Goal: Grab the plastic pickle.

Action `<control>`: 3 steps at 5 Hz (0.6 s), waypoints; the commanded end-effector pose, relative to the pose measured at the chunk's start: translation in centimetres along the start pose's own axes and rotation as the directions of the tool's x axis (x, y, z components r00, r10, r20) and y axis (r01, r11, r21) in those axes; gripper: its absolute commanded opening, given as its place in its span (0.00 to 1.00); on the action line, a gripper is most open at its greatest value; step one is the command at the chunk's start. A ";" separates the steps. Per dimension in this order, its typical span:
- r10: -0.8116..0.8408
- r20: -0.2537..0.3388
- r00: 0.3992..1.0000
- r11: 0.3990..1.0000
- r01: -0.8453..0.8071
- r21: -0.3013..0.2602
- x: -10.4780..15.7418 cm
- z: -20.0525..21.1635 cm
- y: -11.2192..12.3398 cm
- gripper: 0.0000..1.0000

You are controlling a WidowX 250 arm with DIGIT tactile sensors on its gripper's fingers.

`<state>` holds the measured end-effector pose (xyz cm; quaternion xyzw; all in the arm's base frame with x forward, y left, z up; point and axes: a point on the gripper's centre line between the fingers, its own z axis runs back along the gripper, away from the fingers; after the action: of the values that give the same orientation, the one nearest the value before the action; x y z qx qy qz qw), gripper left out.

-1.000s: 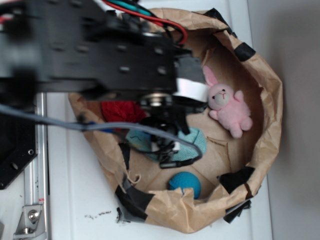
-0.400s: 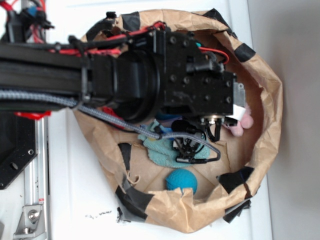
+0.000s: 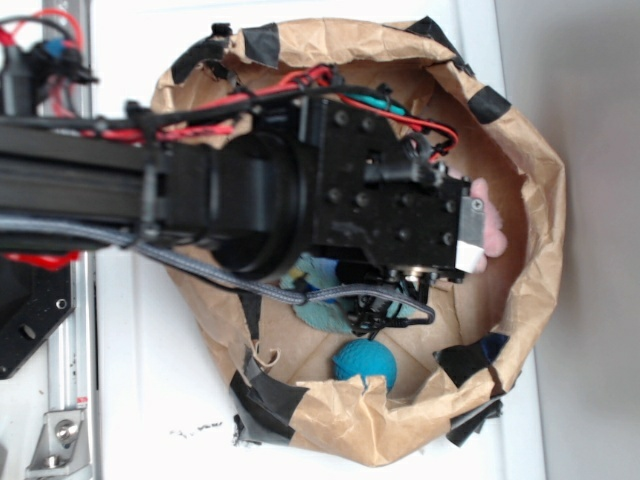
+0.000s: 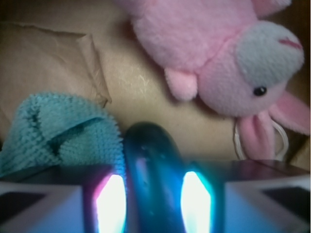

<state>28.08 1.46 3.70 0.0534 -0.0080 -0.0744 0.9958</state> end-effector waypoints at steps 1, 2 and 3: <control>0.101 0.127 0.987 0.990 -0.087 -0.107 -1.2 3.3 2.8 1.00; 0.080 0.120 0.990 0.987 -0.062 -0.146 -1.0 2.0 2.7 1.00; 0.072 0.124 0.990 0.983 -0.049 -0.178 -1.1 0.7 2.8 1.00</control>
<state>27.12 3.71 4.08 -0.0428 -0.0491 -0.0509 0.9966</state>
